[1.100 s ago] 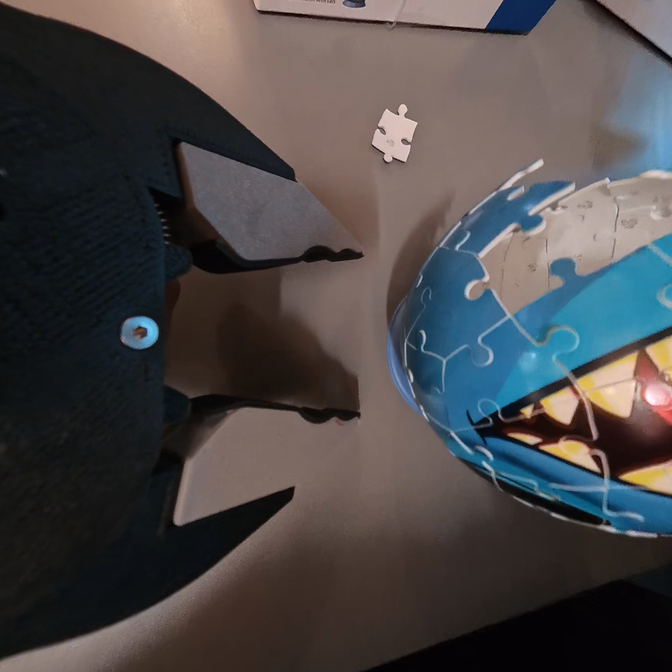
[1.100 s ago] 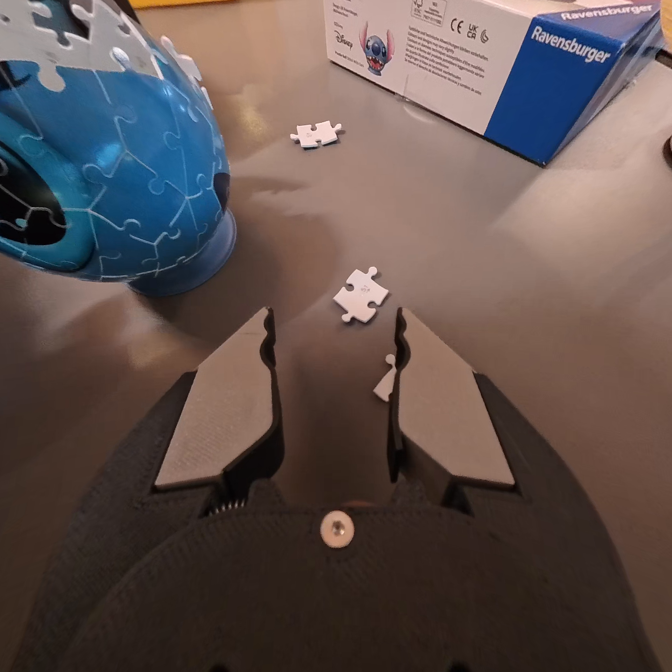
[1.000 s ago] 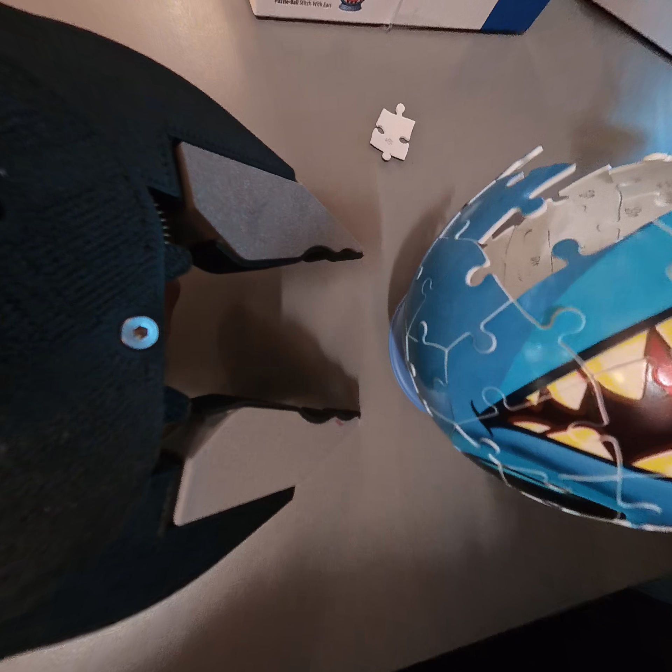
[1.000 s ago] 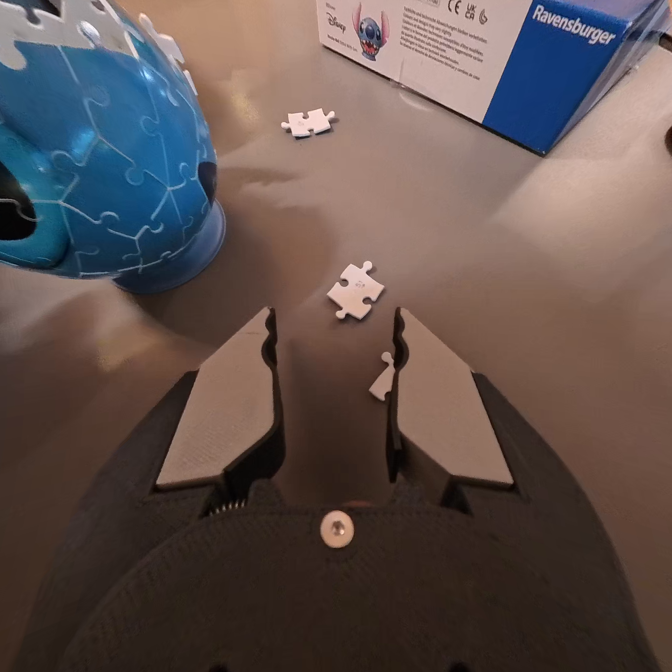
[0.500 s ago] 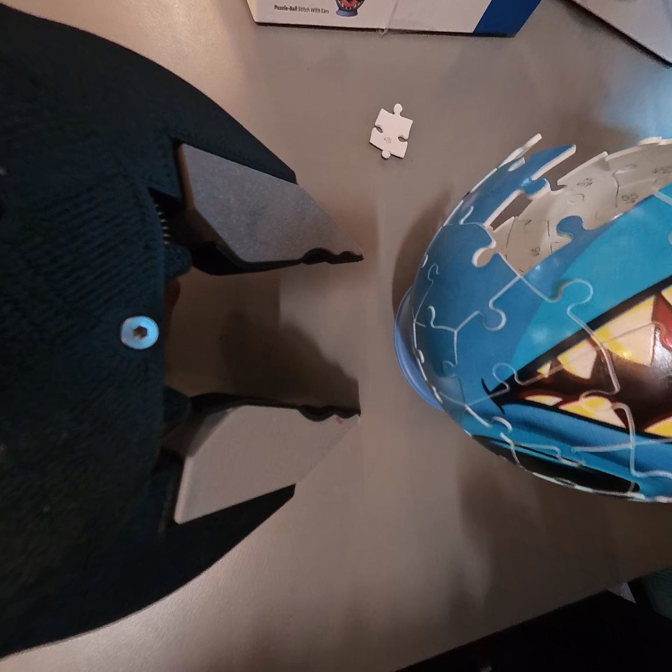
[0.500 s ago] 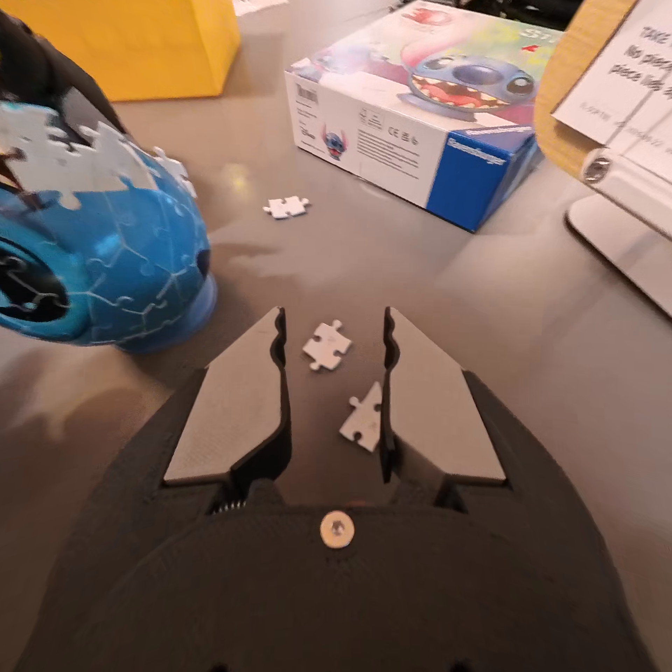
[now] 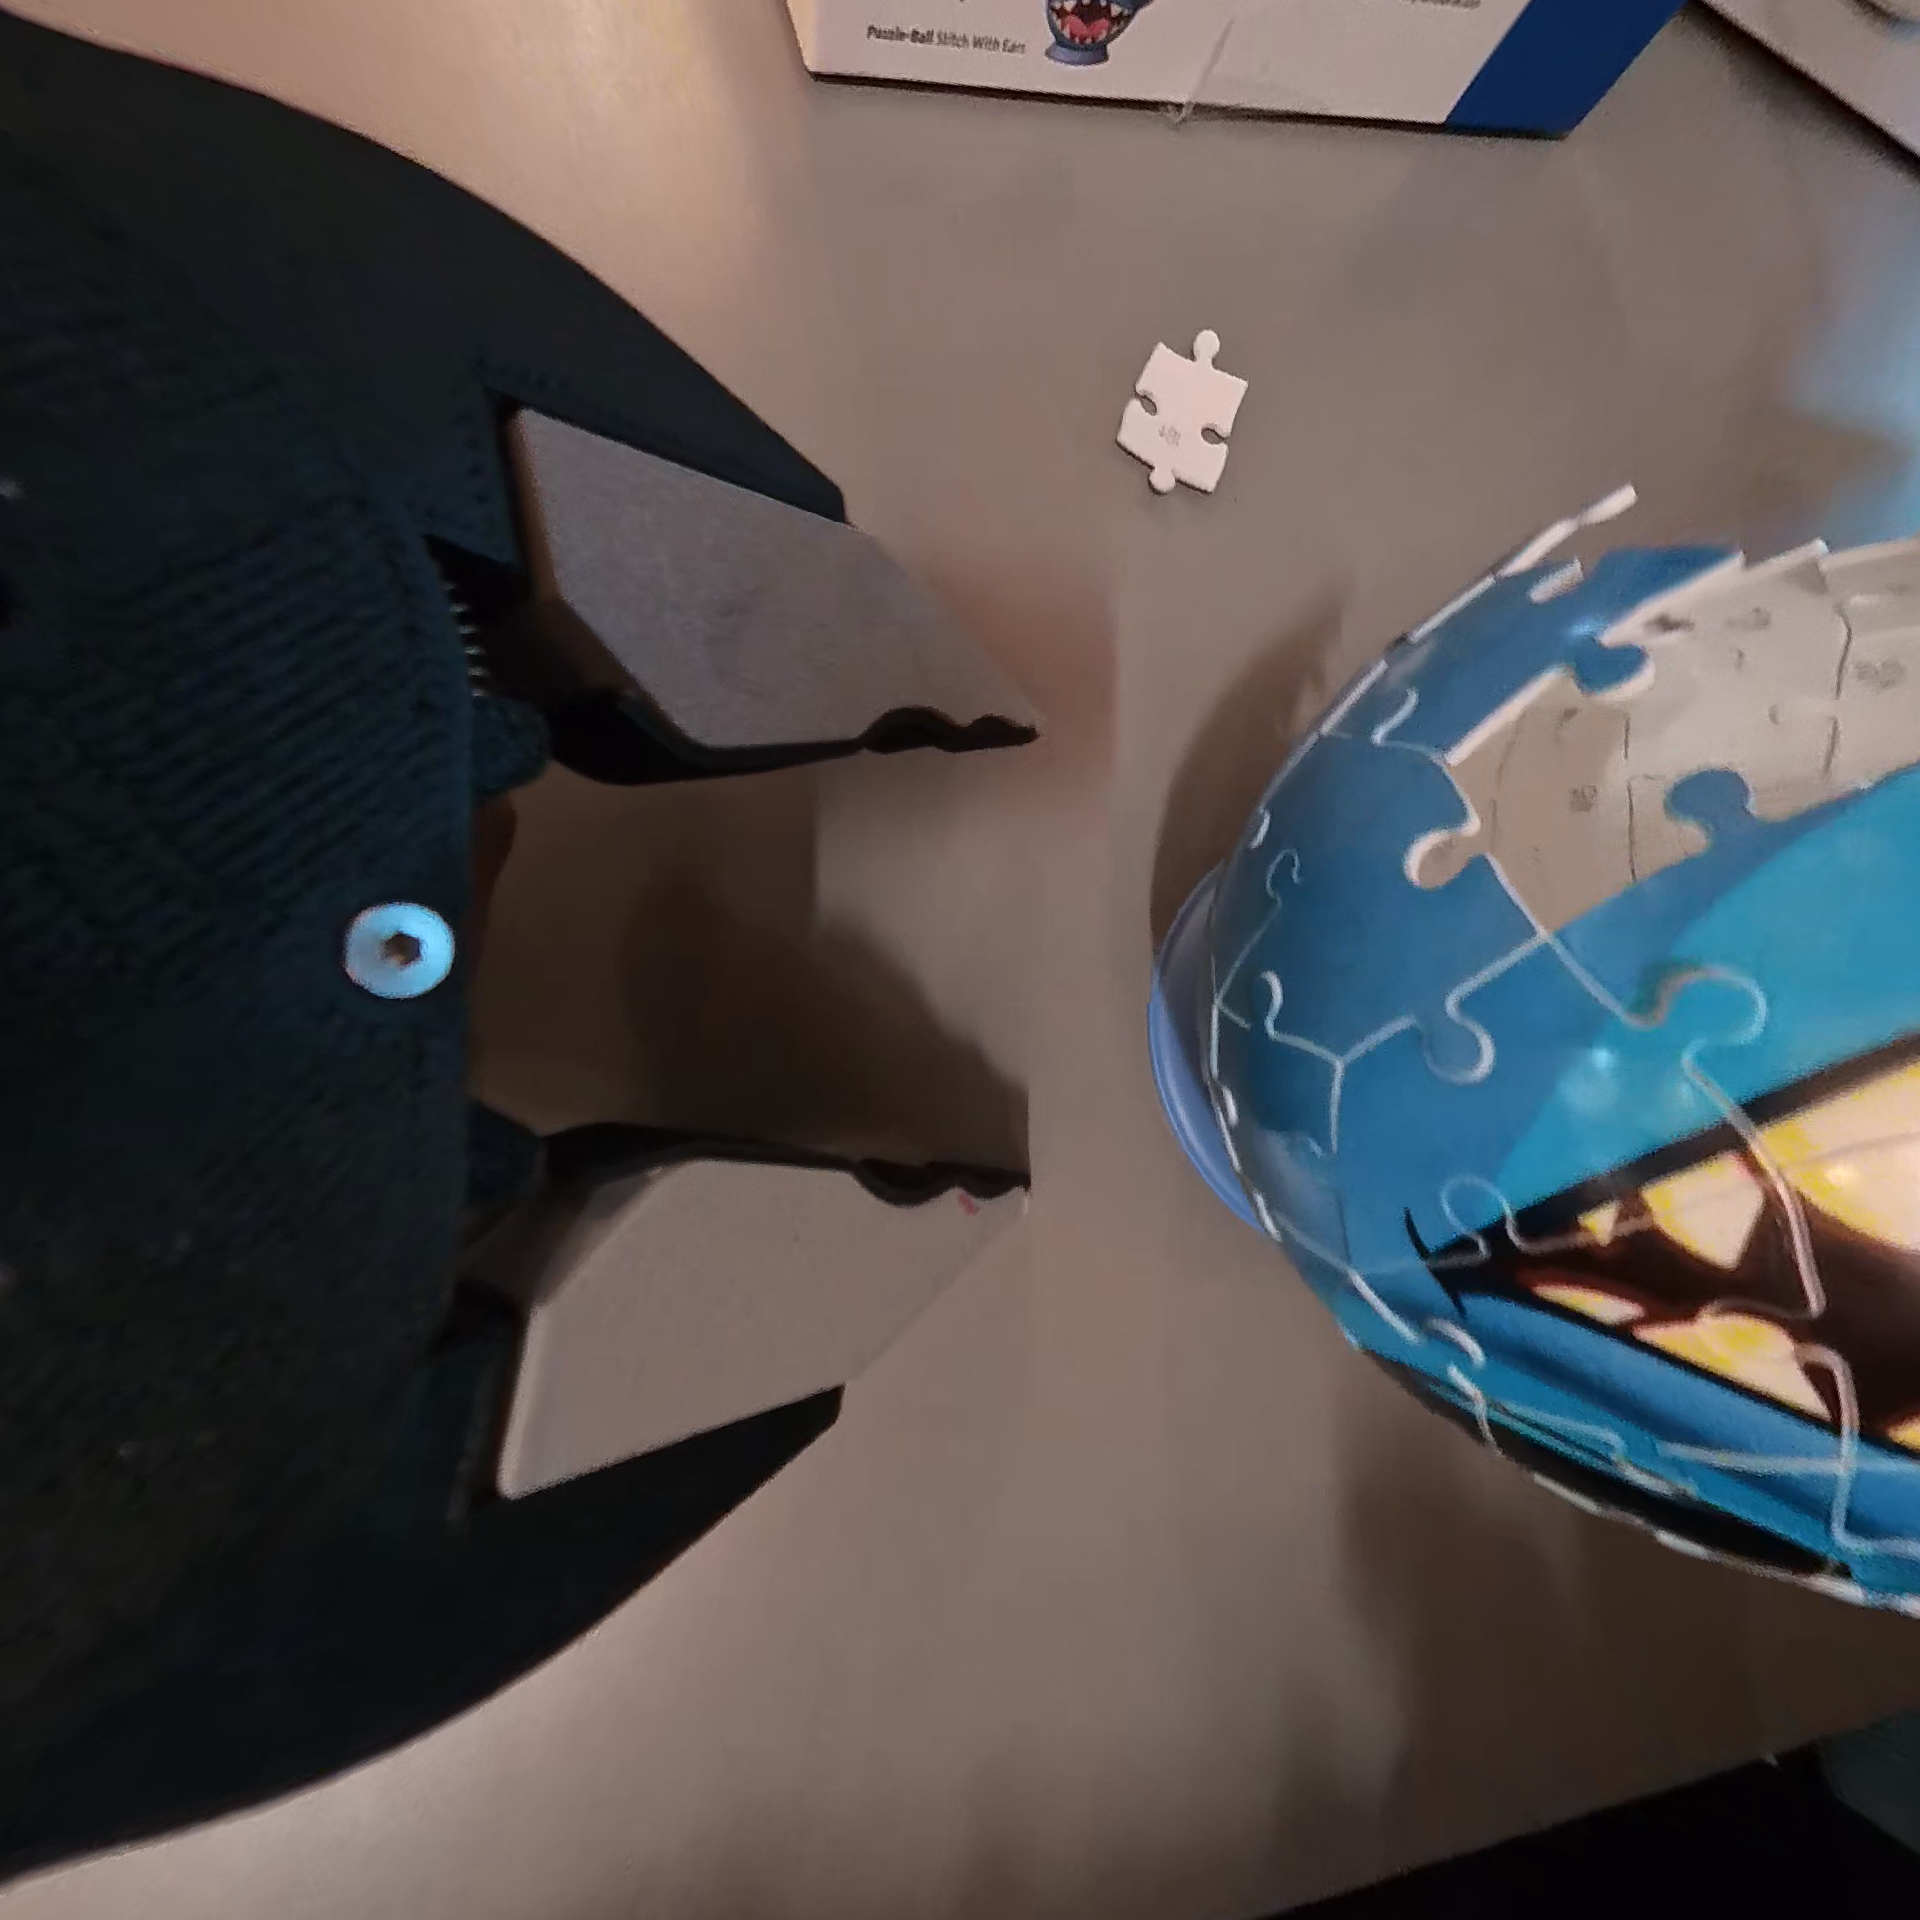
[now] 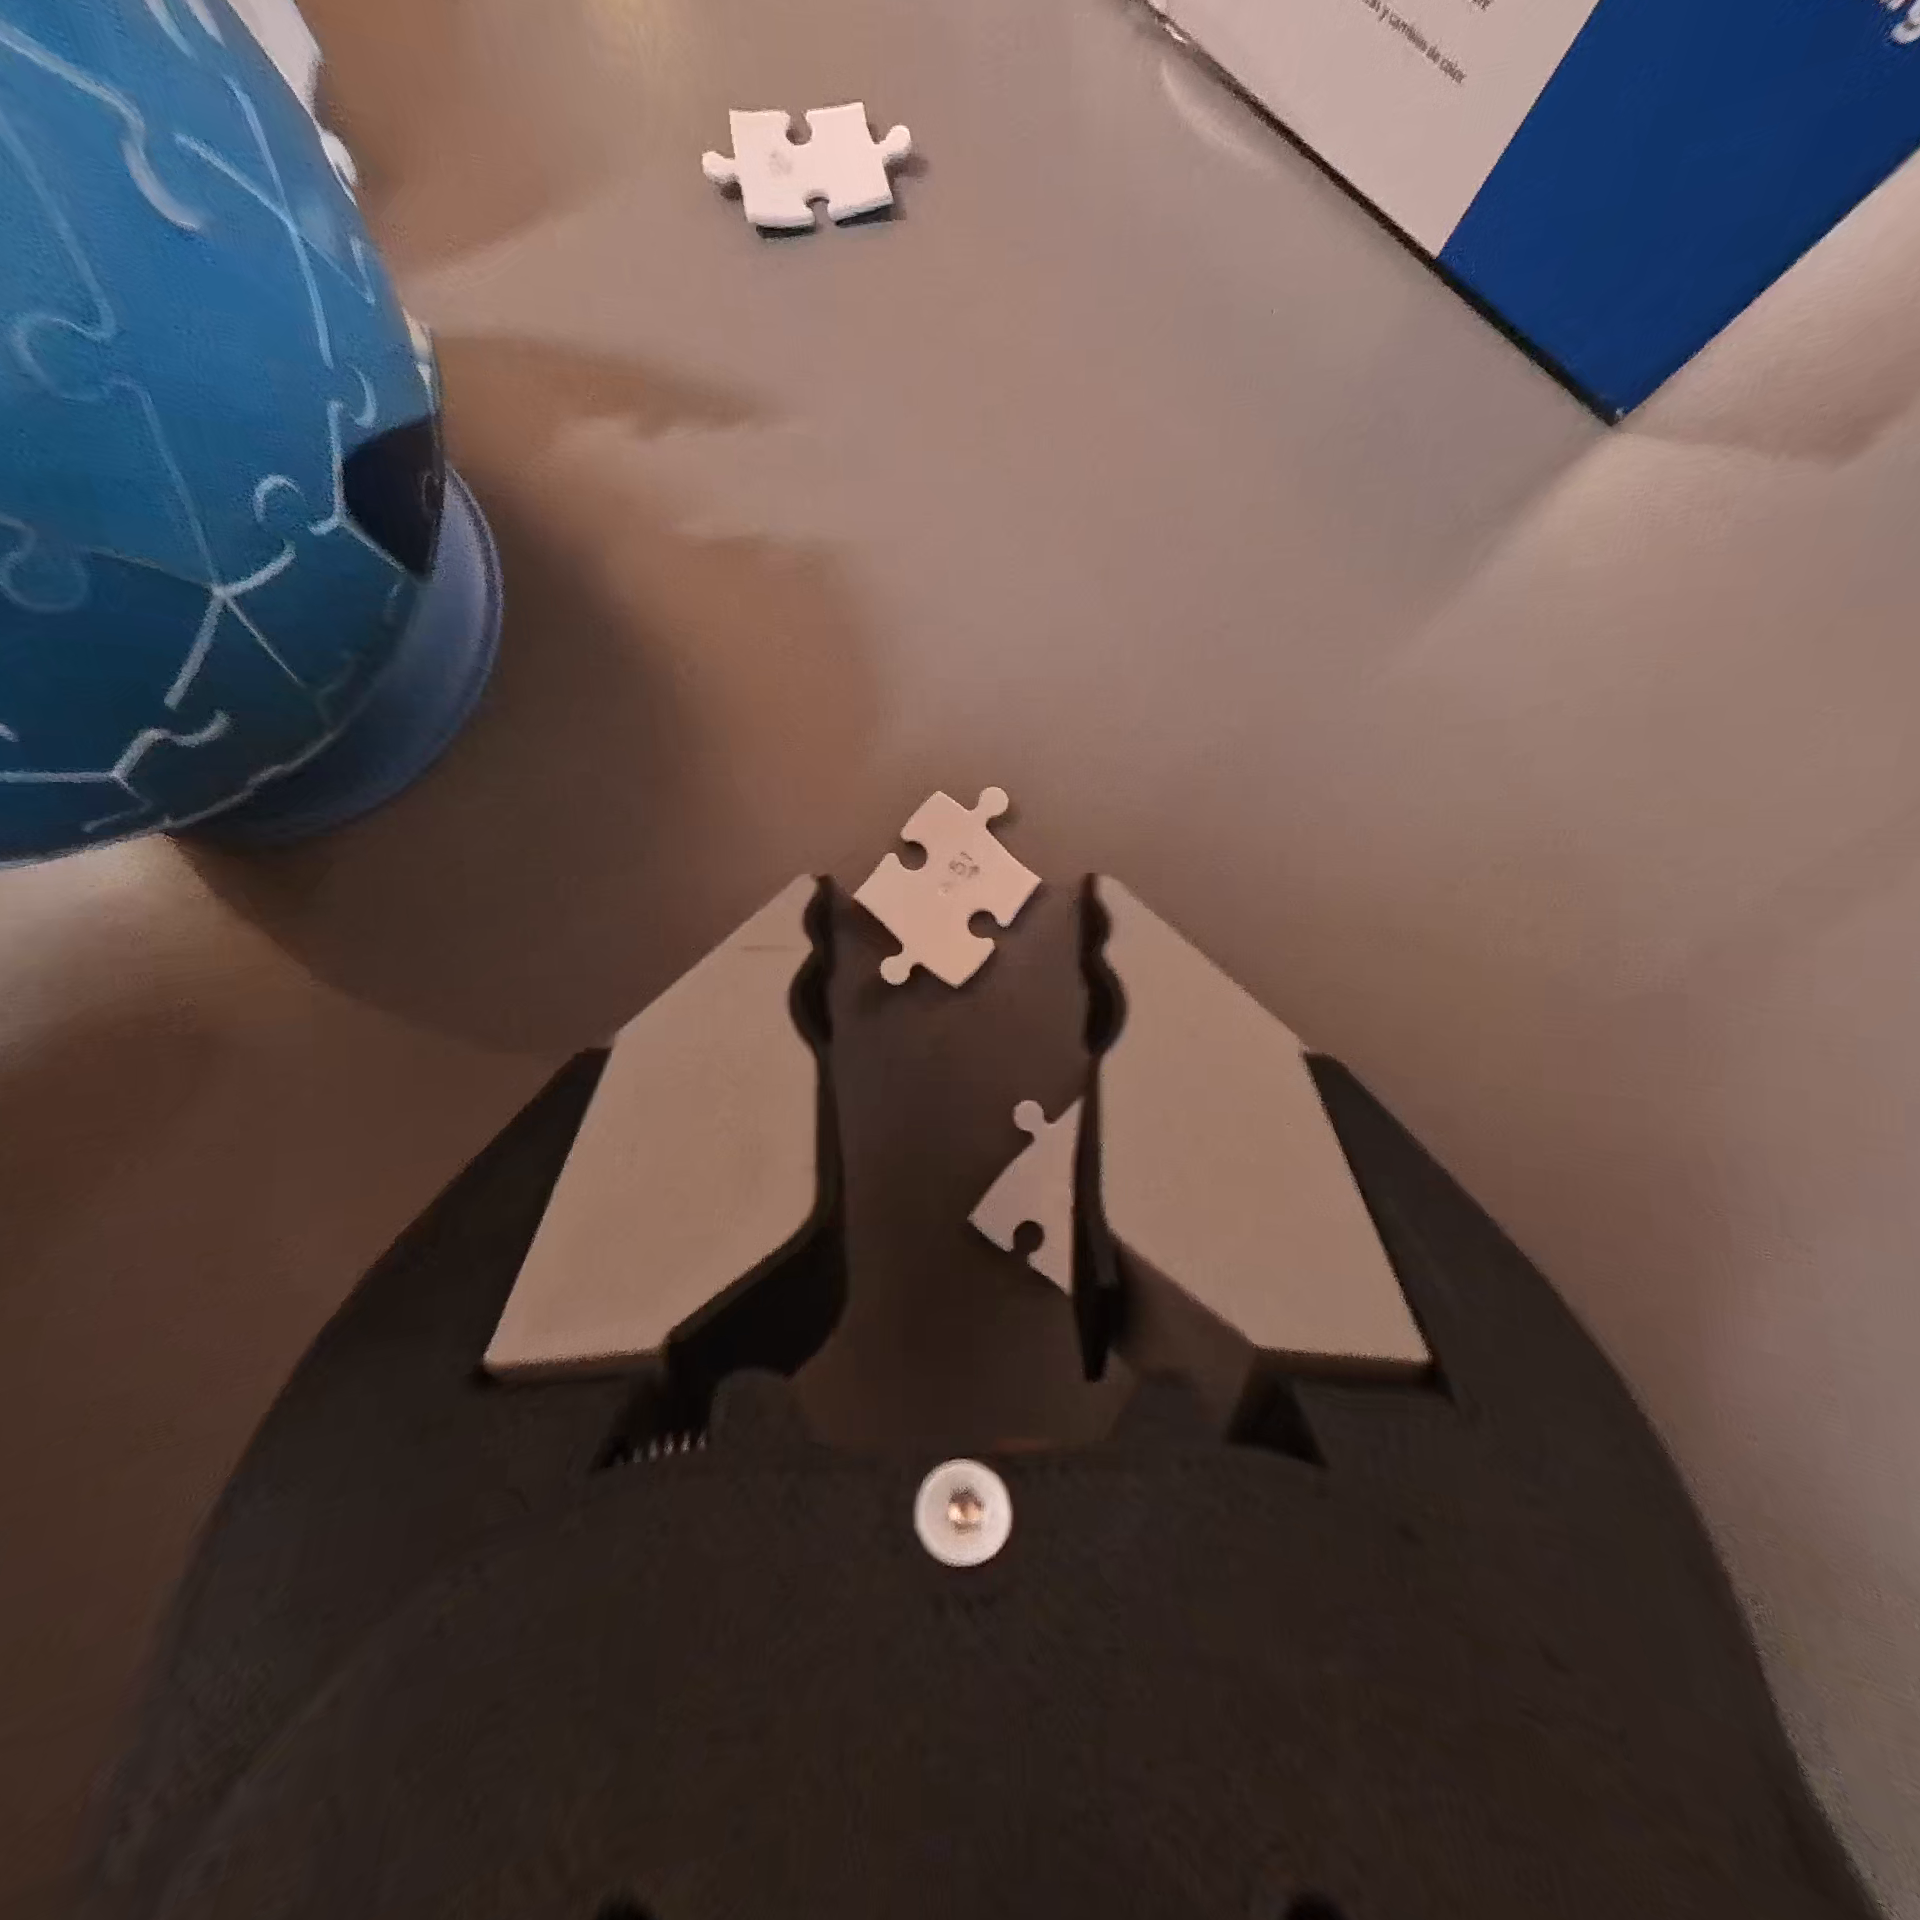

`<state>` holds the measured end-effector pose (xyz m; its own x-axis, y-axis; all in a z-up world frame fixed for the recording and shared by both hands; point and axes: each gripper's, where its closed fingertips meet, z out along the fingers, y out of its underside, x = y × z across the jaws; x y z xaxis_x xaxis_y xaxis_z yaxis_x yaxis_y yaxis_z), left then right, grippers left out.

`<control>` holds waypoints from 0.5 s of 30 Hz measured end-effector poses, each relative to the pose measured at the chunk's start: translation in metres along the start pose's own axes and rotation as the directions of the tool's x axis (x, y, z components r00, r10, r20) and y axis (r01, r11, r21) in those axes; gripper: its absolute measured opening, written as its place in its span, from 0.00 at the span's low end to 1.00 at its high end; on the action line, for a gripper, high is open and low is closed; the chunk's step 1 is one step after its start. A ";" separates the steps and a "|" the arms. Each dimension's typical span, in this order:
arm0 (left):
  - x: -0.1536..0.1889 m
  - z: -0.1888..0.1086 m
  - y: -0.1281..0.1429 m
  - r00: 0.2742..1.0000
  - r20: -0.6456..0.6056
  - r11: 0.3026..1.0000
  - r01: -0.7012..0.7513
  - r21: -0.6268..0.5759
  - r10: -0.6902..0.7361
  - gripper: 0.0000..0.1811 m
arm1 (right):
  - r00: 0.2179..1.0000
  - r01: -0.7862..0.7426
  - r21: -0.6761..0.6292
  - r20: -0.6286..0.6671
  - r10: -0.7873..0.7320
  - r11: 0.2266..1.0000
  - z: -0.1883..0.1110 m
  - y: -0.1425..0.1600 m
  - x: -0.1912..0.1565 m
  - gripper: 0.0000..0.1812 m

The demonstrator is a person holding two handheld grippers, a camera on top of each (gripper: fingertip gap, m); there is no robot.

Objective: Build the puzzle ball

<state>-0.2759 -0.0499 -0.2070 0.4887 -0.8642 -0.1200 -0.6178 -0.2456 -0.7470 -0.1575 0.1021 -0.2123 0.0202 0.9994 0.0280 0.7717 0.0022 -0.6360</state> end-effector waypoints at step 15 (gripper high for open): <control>-0.114 -0.044 -0.005 0.850 0.433 0.954 0.274 0.122 -0.300 0.28 | 0.982 0.181 0.203 -0.094 -0.165 0.962 -0.033 -0.075 0.013 0.15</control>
<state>-0.3559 0.0307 -0.1603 0.8672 -0.4711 -0.1610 -0.3801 -0.4176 -0.8253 -0.1943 0.1141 -0.1381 -0.0479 0.9776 0.2048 0.6173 0.1902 -0.7634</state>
